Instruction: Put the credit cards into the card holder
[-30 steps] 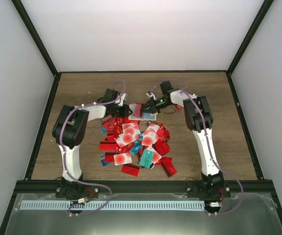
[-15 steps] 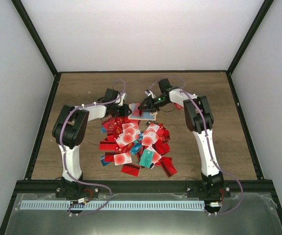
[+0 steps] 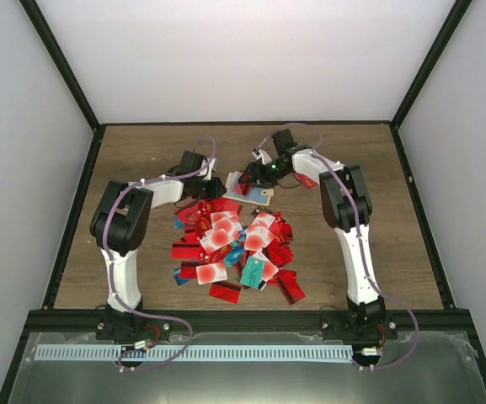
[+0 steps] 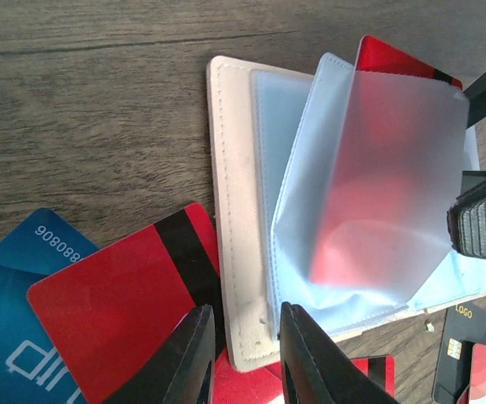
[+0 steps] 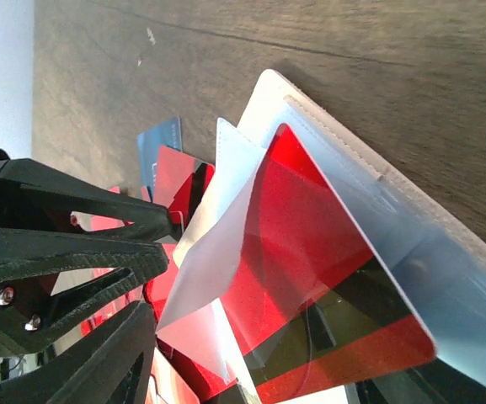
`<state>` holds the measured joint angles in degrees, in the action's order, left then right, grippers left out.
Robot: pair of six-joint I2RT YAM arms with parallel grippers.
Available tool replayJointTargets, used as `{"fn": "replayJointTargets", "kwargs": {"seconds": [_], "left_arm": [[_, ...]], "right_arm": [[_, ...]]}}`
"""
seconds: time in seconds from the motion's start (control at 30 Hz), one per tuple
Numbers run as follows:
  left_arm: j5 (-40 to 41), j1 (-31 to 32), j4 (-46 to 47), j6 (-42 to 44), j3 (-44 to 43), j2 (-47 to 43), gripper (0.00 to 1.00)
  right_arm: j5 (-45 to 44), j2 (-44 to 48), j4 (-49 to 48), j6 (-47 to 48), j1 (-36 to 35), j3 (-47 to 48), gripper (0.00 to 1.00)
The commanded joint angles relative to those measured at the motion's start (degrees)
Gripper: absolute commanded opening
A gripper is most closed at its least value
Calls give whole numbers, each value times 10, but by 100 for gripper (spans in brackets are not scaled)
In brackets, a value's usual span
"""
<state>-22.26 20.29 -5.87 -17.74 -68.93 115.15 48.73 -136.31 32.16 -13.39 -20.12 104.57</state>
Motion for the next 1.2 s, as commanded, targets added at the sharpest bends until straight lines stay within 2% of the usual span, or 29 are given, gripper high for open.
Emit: {"fn": "replayJointTargets", "kwargs": {"seconds": [0.0, 0.13, 0.2, 0.27, 0.4, 0.6, 0.97, 1.17], "left_arm": [[5, 1, 1, 3, -13, 12, 24], [4, 1, 1, 3, -13, 13, 24], [4, 1, 2, 3, -12, 13, 23], [3, 1, 1, 3, -12, 14, 23], [2, 0, 3, 4, -14, 16, 21], [0, 1, 5, 3, -20, 18, 20], [-6, 0, -1, 7, -45, 36, 20], [-11, 1, -3, 8, -47, 40, 20]], "right_arm": [[-55, 27, -12, -16, 0, -21, 62], [-47, 30, -42, -35, -1, -30, 61], [-45, 28, -53, -41, 0, -32, 57], [-44, 28, -61, -45, 0, -36, 47], [-43, 37, -87, -56, 0, -58, 19], [-41, 42, -96, -54, 0, -75, 2], [54, 13, -51, -32, 22, -51, 1], [59, -15, -42, -38, 21, -39, 1]]}}
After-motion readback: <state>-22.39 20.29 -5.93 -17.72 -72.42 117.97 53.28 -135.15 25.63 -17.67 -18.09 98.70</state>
